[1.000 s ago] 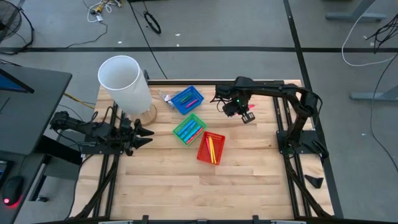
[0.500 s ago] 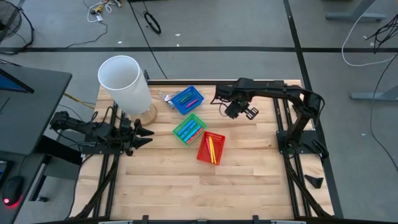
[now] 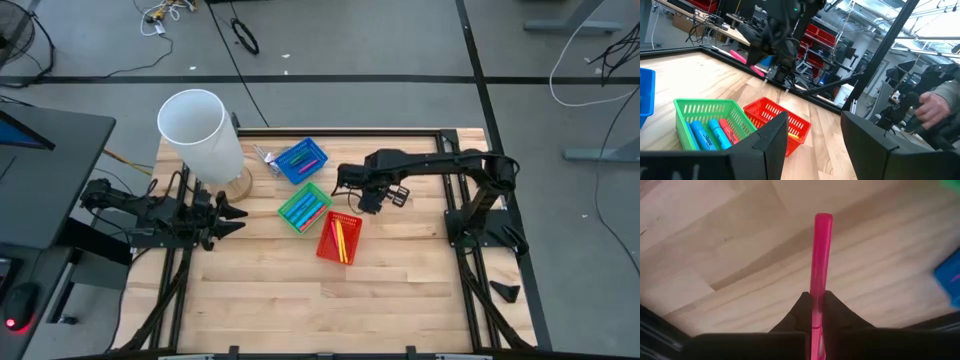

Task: Pick & Place Markers
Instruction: Put the pink pen into the red bin

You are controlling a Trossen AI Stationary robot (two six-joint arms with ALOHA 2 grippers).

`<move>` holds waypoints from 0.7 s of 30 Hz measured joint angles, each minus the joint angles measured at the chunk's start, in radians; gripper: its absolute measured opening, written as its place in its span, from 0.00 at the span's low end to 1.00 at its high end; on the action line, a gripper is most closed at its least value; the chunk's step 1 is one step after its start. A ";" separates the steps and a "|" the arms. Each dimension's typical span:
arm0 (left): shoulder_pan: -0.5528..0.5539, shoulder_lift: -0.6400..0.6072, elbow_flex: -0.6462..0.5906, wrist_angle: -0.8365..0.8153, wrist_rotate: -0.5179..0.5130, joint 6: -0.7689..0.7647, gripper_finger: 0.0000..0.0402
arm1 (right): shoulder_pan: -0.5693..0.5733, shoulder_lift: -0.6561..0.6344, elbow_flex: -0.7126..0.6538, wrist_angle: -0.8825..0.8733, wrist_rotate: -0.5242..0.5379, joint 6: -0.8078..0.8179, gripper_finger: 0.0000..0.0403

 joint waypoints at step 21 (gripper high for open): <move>0.000 0.000 0.000 0.000 0.000 0.000 0.47 | 0.205 0.179 0.228 0.025 -0.055 -0.126 0.03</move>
